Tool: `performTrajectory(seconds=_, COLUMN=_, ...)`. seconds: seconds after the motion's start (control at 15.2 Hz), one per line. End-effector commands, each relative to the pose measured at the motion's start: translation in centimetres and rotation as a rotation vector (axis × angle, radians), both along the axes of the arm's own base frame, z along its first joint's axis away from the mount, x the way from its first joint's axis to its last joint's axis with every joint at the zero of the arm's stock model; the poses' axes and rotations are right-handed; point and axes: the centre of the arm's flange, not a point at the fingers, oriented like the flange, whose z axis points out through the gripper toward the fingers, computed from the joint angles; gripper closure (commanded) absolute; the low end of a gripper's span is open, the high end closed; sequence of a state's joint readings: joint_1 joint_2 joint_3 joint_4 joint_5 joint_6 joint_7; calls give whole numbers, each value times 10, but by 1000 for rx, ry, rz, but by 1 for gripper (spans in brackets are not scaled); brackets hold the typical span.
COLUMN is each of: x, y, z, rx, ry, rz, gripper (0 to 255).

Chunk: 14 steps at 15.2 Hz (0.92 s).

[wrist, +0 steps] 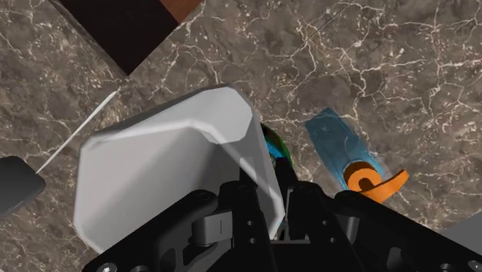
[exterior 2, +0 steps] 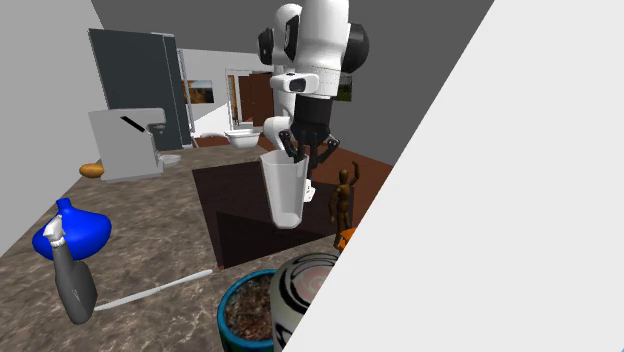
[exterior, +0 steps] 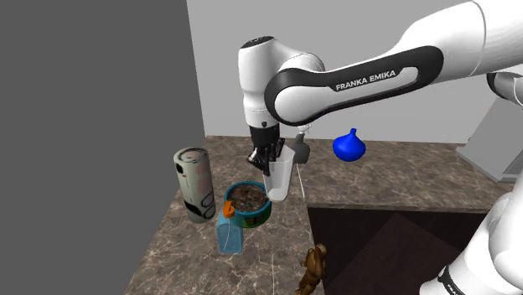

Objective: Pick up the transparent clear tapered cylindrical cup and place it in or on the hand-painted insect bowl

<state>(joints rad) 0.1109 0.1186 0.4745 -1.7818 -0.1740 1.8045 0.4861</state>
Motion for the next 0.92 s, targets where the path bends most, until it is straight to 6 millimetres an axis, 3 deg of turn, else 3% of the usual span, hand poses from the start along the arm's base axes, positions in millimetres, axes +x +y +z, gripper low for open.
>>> performTrajectory(seconds=0.0, x=25, y=3, z=7, rx=-1, ry=0, rz=-1, gripper=255)
performTrajectory(seconds=0.53, x=127, y=17, z=31, rx=-1, ry=0, rz=-1, gripper=255)
performTrajectory(seconds=0.59, x=136, y=18, z=32, rx=-1, ry=0, rz=-1, gripper=255)
performTrajectory(seconds=0.86, x=136, y=18, z=11, rx=-1, ry=0, rz=-1, gripper=255)
